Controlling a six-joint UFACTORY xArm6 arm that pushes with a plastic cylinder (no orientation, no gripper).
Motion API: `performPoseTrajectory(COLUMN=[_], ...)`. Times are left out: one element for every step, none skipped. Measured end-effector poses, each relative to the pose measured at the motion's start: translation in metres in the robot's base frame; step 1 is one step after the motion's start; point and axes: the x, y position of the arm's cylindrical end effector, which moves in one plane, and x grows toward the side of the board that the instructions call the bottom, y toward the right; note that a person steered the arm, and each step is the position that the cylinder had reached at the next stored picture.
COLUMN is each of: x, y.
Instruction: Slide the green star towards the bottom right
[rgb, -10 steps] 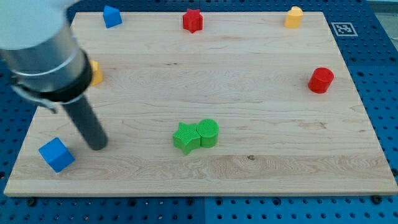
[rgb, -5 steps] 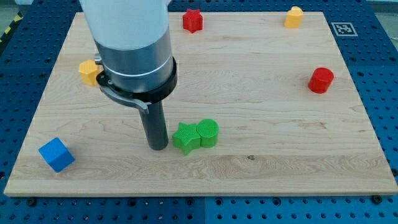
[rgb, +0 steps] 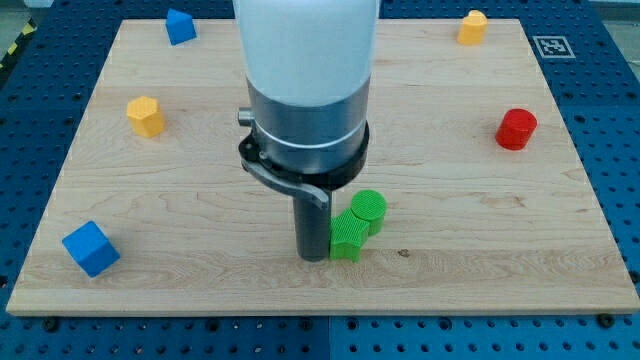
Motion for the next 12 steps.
performPoseTrajectory(x=[0.004, 0.001, -0.001, -0.006, -0.011, -0.011, -0.011, -0.012, -0.018, -0.030, -0.036, -0.036], y=[0.011, 0.012, 0.011, 0.006, -0.006, -0.004, 0.010, 0.026, 0.043, 0.077, 0.114, 0.138])
